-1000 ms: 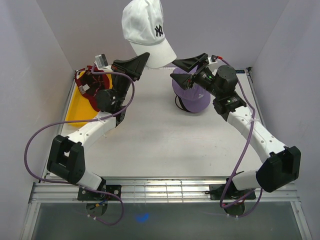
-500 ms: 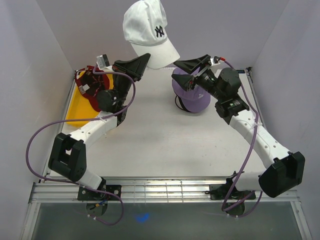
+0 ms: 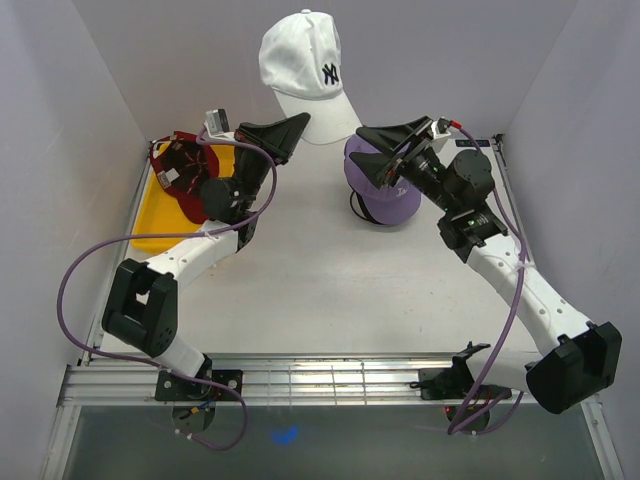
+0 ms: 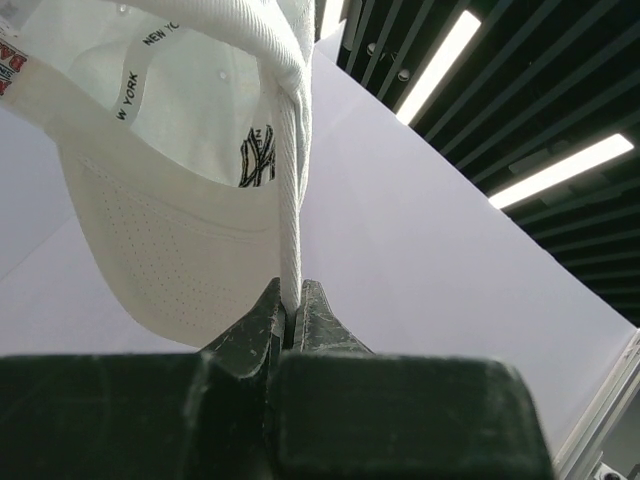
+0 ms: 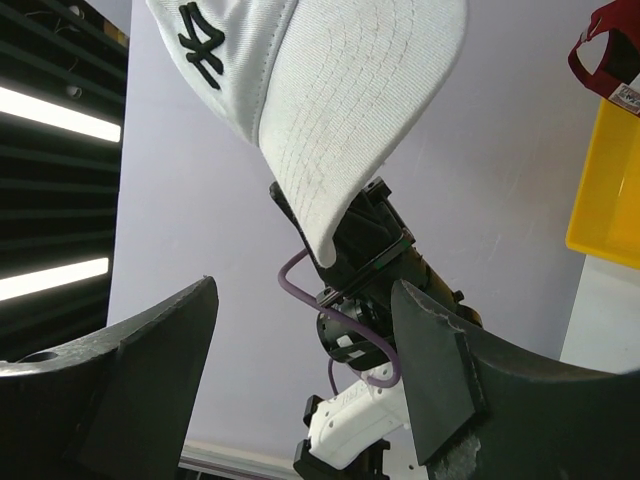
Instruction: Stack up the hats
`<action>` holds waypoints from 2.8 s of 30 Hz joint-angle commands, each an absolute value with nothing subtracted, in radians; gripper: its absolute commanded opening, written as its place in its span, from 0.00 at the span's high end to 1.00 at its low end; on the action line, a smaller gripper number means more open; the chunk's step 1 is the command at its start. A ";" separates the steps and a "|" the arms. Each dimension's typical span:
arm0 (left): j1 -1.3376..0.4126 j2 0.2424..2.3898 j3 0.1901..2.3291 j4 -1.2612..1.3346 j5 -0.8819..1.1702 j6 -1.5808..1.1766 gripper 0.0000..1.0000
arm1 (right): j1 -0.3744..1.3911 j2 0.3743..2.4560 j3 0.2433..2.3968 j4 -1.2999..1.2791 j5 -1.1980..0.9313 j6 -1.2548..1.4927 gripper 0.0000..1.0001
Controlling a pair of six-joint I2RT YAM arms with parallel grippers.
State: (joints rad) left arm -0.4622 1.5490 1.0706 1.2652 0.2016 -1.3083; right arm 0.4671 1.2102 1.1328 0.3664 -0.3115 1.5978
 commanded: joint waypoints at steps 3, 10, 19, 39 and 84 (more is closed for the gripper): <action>-0.463 1.540 1.092 1.335 0.230 -1.335 1.00 | 0.471 1.245 1.181 0.425 -0.302 1.611 0.25; -0.463 1.581 1.109 1.381 0.276 -1.359 1.00 | 0.474 1.324 1.261 0.439 -0.301 1.641 0.28; -0.465 1.624 1.080 1.450 0.287 -1.381 1.00 | 0.480 1.354 1.293 0.445 -0.272 1.657 0.43; -0.472 1.617 1.031 1.453 0.367 -1.396 0.98 | 0.466 1.416 1.335 0.440 -0.226 1.585 0.92; -0.364 1.184 0.904 1.164 0.571 -1.335 0.43 | 0.140 1.451 0.919 1.121 -0.367 1.609 0.92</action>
